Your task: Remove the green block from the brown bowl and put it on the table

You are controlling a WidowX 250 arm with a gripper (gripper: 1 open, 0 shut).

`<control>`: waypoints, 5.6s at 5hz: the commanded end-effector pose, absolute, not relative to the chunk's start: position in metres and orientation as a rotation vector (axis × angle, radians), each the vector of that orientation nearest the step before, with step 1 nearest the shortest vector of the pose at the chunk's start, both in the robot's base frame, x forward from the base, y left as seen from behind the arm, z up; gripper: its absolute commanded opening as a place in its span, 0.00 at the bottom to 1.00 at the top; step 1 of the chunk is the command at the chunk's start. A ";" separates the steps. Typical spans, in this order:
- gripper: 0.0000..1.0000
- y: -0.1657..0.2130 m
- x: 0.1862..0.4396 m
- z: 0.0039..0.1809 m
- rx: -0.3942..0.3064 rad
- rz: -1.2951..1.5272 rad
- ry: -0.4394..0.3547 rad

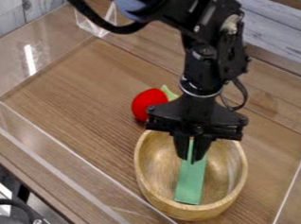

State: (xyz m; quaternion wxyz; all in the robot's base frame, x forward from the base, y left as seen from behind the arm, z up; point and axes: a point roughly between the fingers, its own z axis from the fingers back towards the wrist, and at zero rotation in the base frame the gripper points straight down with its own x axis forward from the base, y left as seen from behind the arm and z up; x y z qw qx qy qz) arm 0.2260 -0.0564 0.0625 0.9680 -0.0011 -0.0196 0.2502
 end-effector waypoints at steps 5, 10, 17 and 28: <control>1.00 -0.055 0.229 0.127 -0.091 0.560 -0.149; 0.00 -0.075 0.236 0.089 -0.073 0.645 -0.130; 1.00 -0.087 0.226 0.105 -0.091 0.590 -0.114; 1.00 -0.064 0.209 0.050 -0.077 0.759 0.045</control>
